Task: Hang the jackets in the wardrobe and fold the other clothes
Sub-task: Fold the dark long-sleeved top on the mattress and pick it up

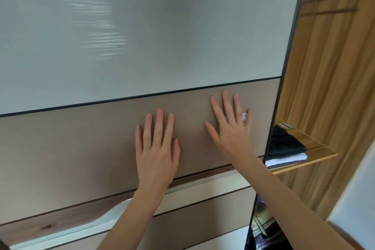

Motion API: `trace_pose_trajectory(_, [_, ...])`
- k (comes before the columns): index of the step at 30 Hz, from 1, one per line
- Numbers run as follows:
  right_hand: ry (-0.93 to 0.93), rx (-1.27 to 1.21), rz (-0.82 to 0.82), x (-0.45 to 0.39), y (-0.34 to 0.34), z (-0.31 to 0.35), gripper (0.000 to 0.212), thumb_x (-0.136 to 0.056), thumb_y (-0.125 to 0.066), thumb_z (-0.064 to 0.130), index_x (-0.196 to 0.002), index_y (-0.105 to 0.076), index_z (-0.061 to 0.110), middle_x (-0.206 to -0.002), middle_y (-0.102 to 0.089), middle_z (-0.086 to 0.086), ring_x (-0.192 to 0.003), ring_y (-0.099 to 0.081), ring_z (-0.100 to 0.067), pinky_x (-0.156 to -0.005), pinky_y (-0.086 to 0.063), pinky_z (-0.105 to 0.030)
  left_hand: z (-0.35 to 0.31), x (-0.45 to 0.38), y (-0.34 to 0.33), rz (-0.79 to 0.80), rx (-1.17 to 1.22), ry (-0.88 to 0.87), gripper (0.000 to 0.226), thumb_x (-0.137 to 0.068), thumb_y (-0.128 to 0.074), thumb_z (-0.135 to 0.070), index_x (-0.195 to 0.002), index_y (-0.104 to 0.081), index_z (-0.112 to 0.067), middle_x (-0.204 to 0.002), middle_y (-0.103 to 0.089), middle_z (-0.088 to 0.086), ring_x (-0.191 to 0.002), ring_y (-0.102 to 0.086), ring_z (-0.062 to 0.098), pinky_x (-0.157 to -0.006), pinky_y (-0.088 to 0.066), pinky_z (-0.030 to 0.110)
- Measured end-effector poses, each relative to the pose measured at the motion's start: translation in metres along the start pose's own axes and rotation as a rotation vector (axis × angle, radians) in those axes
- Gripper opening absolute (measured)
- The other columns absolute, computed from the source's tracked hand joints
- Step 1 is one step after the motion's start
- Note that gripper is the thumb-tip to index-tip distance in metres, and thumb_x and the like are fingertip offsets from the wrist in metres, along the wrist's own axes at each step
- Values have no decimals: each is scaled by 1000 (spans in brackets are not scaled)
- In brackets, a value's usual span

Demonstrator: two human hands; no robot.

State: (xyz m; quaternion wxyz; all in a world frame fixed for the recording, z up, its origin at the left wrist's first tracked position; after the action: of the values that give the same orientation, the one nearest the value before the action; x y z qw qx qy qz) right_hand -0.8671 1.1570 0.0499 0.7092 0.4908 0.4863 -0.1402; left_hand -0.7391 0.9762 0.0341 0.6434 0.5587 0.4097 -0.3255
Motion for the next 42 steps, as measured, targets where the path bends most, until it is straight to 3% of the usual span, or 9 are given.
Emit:
trace_pose_trajectory(5, [-10,53,-34,-2,0,-54,73,-106,-34,65,-167,-10,33,-176,-7,-2,-162,-5,-29,-120,-21,-70,-42,-14,-11,6,26,-65,65,-107,-44,-32,-166,-22,-19,-175,-13,3,-161,-13,27,-129,-11,55])
trace_pose_trajectory(13, [-53,110,-35,-2,5,-136,78,-106,-31,68,-168,-10,27,-176,-6,-6,-161,-7,-34,-123,-21,-65,-102,-30,-26,33,95,-145,65,-106,-49,-29,-165,-25,-15,-174,-16,6,-161,-16,28,-128,-17,57])
trace_pose_trajectory(18, [-151,93,-56,3,7,-180,79,-105,-28,69,-168,-7,26,-176,-5,-5,-162,-4,-33,-128,-12,-58,-116,-38,-31,-57,118,-92,62,-106,-49,-26,-164,-30,-14,-173,-21,9,-160,-20,32,-128,-17,57])
trace_pose_trajectory(24, [-169,75,-38,0,9,-241,80,-105,-27,69,-168,-4,26,-176,-1,-5,-162,0,-33,-129,-11,-58,-126,-28,-45,-108,61,48,63,-106,-48,-29,-164,-30,-15,-172,-22,10,-159,-21,34,-128,-17,58])
trace_pose_trajectory(33, [-253,-4,-49,-3,17,-305,83,-103,-29,69,-168,-4,23,-176,-6,-9,-161,-5,-36,-128,-13,-59,-179,-31,-74,-41,-10,63,64,-107,-45,-34,-166,-25,-17,-174,-16,11,-160,-16,33,-128,-16,58])
trace_pose_trajectory(36, [-261,4,-63,-2,25,-314,79,-104,-31,67,-168,-8,25,-175,-9,-11,-162,-6,-33,-125,-18,-63,-201,-35,-82,-42,-9,58,64,-107,-45,-34,-166,-25,-18,-174,-16,10,-161,-15,32,-128,-15,57])
trace_pose_trajectory(42, [-2,12,-93,-10,24,-266,74,-104,-42,65,-167,-18,32,-175,-10,-8,-162,-7,-33,-121,-23,-65,-236,-45,-92,-50,23,6,65,-106,-46,-33,-166,-25,-17,-174,-17,9,-161,-16,29,-127,-16,60])
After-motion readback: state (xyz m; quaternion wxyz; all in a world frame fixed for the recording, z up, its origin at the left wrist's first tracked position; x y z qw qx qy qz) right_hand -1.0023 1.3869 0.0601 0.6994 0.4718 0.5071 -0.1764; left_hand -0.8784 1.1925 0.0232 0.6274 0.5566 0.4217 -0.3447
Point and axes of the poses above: each hand's wrist, its own x-axis away from the middle knuckle, its own y-axis out of the back of the hand, z = x × y, the point moved 9 cm from there along -x, towards the middle knuckle
